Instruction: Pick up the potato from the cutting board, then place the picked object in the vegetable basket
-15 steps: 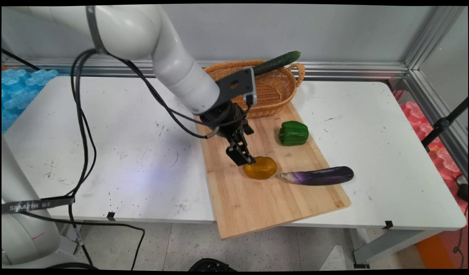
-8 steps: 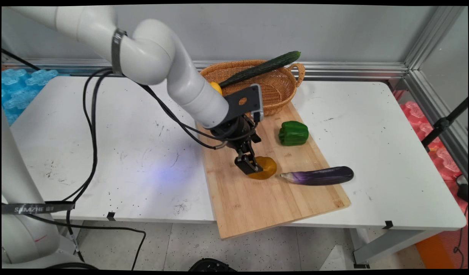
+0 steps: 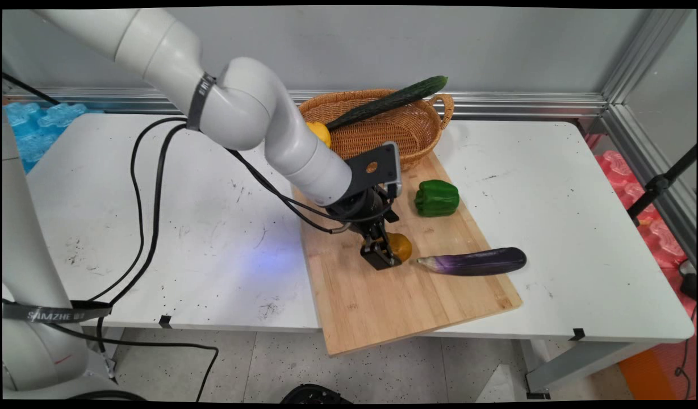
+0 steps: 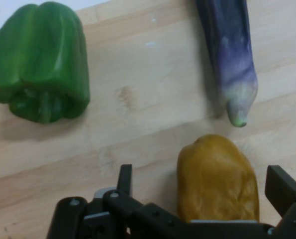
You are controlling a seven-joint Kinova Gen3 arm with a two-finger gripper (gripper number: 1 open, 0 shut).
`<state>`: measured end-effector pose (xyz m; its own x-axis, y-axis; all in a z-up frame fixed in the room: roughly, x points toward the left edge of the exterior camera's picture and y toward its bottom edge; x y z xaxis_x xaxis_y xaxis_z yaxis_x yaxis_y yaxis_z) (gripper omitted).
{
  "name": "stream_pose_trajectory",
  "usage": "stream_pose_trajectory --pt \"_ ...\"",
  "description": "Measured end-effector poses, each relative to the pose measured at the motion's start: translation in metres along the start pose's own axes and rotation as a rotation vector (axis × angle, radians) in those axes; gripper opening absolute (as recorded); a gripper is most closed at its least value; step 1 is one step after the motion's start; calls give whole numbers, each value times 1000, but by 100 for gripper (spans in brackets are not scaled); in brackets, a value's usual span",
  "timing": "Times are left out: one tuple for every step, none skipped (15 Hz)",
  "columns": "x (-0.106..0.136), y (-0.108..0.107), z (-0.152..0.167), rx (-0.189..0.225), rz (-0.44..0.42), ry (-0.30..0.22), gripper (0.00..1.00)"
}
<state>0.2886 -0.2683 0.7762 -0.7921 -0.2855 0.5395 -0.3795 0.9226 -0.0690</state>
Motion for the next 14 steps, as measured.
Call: stream_pose_trajectory --pt "0 1 2 -1 0 1 100" --pt "-1 2 4 -2 -2 2 100" --pt "-1 3 6 -3 -3 2 100" --pt "-1 4 9 -4 -5 3 100" --pt "-1 5 11 -5 -7 3 100" --pt "-2 5 13 -5 -9 3 100" --pt "-2 6 15 -6 -12 2 0" --pt "-2 7 16 -7 -15 2 0" --pt "-2 8 17 -8 -20 0 0" --pt "-3 8 18 -9 -25 -2 0" --pt "-3 8 18 -9 -30 -4 0" --pt "-2 7 18 -8 -36 -9 0" --pt "-1 6 17 -7 -42 -13 0" --pt "0 4 15 -4 -46 -20 0"
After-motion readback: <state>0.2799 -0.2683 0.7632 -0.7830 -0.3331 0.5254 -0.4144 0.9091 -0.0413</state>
